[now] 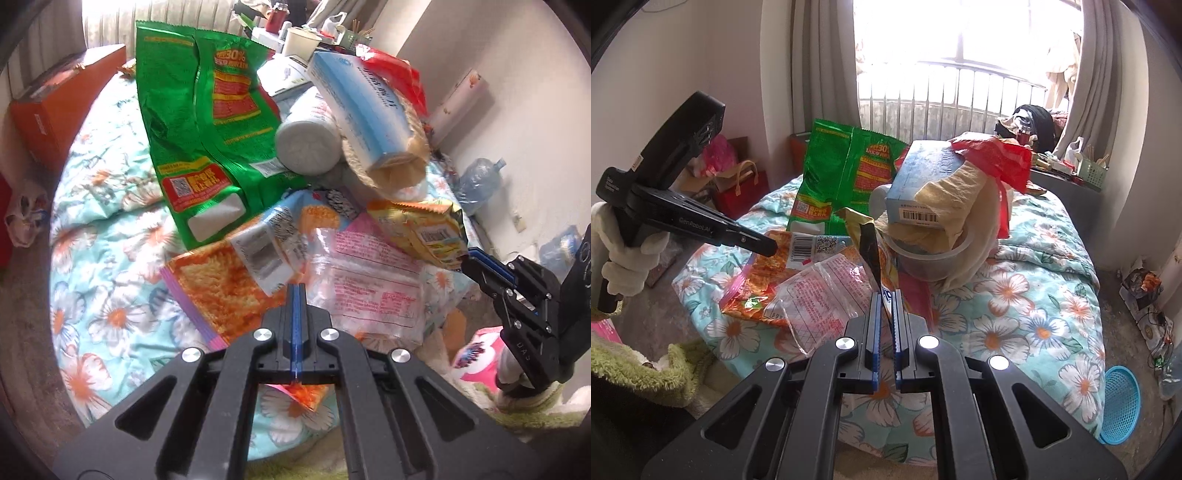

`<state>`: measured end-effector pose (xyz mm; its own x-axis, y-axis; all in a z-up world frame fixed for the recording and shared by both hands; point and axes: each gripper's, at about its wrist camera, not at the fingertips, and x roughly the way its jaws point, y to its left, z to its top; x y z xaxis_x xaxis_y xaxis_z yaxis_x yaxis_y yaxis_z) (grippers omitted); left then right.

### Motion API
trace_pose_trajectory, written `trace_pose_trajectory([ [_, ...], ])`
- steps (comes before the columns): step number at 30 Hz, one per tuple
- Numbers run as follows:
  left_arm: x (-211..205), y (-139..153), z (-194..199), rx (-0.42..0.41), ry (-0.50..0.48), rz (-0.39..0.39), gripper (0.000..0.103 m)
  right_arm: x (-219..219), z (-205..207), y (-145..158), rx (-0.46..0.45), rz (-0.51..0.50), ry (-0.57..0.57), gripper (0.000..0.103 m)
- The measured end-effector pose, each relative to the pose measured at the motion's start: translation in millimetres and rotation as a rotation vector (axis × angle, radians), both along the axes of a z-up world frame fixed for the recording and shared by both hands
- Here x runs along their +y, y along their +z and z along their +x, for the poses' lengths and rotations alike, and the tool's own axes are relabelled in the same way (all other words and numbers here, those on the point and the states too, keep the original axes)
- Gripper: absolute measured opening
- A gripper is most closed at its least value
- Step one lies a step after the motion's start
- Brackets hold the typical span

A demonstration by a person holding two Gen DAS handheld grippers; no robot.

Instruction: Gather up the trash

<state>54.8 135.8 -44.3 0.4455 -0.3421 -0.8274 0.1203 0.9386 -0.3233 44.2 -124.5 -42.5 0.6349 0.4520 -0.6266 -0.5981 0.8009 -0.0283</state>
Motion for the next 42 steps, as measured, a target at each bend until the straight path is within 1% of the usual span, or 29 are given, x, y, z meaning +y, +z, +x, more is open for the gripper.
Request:
trace_pose_trajectory([
  [2, -3, 3, -3, -0.010, -0.017, -0.016, 0.000, -9, -4, 4, 0.001, 0.017, -0.021, 0.006],
  [3, -10, 5, -7, -0.032, -0.038, -0.006, 0.001, -13, -4, 5, 0.004, 0.027, -0.030, 0.006],
  [4, -17, 5, -11, -0.055, -0.058, 0.007, 0.013, -19, -5, 5, 0.009, 0.041, -0.045, 0.006],
  [5, -26, 7, -15, -0.083, -0.091, 0.030, 0.032, -25, -5, 6, 0.016, 0.054, -0.061, 0.006],
  [6, -35, 8, -18, -0.113, -0.121, 0.057, 0.037, -32, -4, 5, 0.025, 0.069, -0.082, 0.006],
  [7, -43, 9, -22, -0.144, -0.149, 0.080, 0.038, -38, -2, 5, 0.033, 0.080, -0.101, 0.006],
  [8, -53, 11, -26, -0.186, -0.193, 0.109, 0.042, -43, -1, 6, 0.037, 0.091, -0.117, 0.006],
  [10, -79, 10, -38, -0.266, -0.302, 0.211, 0.052, -53, 1, 8, 0.041, 0.117, -0.145, 0.006],
  [13, -114, 3, -55, -0.377, -0.460, 0.380, 0.060, -67, 4, 11, 0.045, 0.160, -0.175, 0.006],
  [15, -130, -6, -66, -0.428, -0.553, 0.486, 0.060, -73, 7, 11, 0.052, 0.182, -0.187, 0.006],
  [17, -138, -14, -73, -0.451, -0.631, 0.549, 0.060, -78, 10, 10, 0.062, 0.195, -0.199, 0.006],
  [21, -148, -29, -83, -0.480, -0.732, 0.664, 0.060, -83, 13, 6, 0.074, 0.206, -0.209, 0.006],
  [23, -154, -38, -86, -0.515, -0.742, 0.754, 0.060, -85, 13, 4, 0.080, 0.215, -0.211, 0.006],
  [26, -163, -51, -87, -0.581, -0.726, 0.885, 0.060, -87, 14, 2, 0.091, 0.230, -0.213, 0.006],
  [27, -164, -54, -85, -0.592, -0.724, 0.907, 0.060, -87, 14, 2, 0.093, 0.231, -0.215, 0.006],
  [30, -166, -66, -82, -0.608, -0.733, 0.951, 0.059, -88, 14, 1, 0.096, 0.233, -0.218, 0.006],
  [33, -169, -73, -87, -0.642, -0.752, 0.994, 0.052, -88, 14, 1, 0.096, 0.232, -0.220, 0.006],
  [35, -171, -70, -90, -0.649, -0.749, 1.002, 0.037, -88, 15, 1, 0.097, 0.234, -0.221, 0.006],
  [36, -171, -68, -90, -0.650, -0.745, 1.004, 0.033, -88, 15, 1, 0.098, 0.234, -0.220, 0.006],
  [37, -170, -65, -90, -0.655, -0.735, 1.006, 0.025, -88, 15, 1, 0.097, 0.234, -0.220, 0.006],
  [39, -170, -58, -89, -0.664, -0.718, 0.995, 0.019, -88, 14, 1, 0.095, 0.237, -0.218, 0.006],
  [40, -170, -54, -90, -0.669, -0.708, 0.991, 0.014, -88, 14, 1, 0.094, 0.238, -0.218, 0.006],
  [42, -168, -45, -90, -0.698, -0.660, 0.992, 0.011, -88, 13, 2, 0.090, 0.240, -0.219, 0.006],
])
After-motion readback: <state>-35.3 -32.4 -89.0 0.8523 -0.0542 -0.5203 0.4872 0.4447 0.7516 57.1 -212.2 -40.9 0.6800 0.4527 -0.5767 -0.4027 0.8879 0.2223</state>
